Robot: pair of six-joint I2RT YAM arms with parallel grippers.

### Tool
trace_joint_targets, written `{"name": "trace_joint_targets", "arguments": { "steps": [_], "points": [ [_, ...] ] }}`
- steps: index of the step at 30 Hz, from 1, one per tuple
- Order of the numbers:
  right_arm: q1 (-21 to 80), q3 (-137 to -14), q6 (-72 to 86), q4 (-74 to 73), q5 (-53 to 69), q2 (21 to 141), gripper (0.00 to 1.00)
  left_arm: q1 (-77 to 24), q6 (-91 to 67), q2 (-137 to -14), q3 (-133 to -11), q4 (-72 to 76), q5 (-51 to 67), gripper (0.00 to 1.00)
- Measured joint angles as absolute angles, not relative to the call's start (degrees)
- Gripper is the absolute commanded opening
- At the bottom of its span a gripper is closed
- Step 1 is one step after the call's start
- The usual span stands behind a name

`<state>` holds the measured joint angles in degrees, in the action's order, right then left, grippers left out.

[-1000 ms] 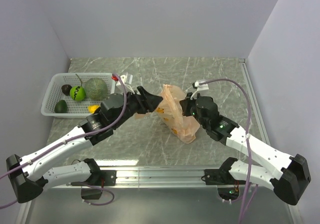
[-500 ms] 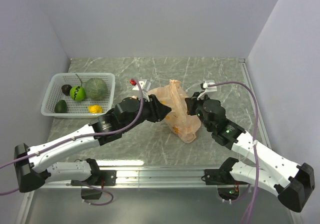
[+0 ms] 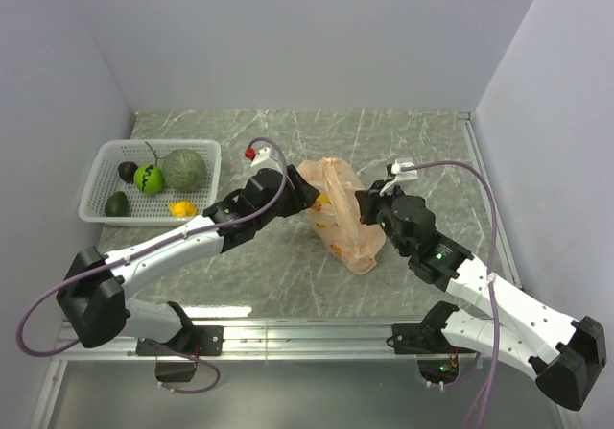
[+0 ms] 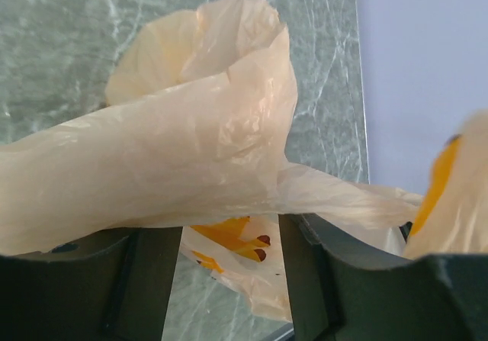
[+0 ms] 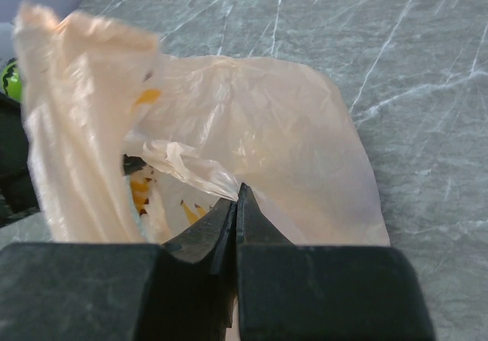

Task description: Untie the knot of the plastic bag and take out the fruit

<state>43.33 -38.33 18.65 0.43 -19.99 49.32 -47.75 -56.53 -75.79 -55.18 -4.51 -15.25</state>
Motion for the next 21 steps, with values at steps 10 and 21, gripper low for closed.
{"name": "trace_joint_targets", "arguments": {
  "steps": [10,21],
  "points": [
    [43.66,-37.87,19.44,0.73,-18.98,49.28,0.00,-47.64,-59.96,-81.38,-54.02,1.21,-10.50,0.64],
    [43.92,-38.48,18.35,1.28,-22.63,51.51,0.00,-46.13,-62.30,-91.94,-51.48,4.91,-8.32,0.00]
  ]
}}
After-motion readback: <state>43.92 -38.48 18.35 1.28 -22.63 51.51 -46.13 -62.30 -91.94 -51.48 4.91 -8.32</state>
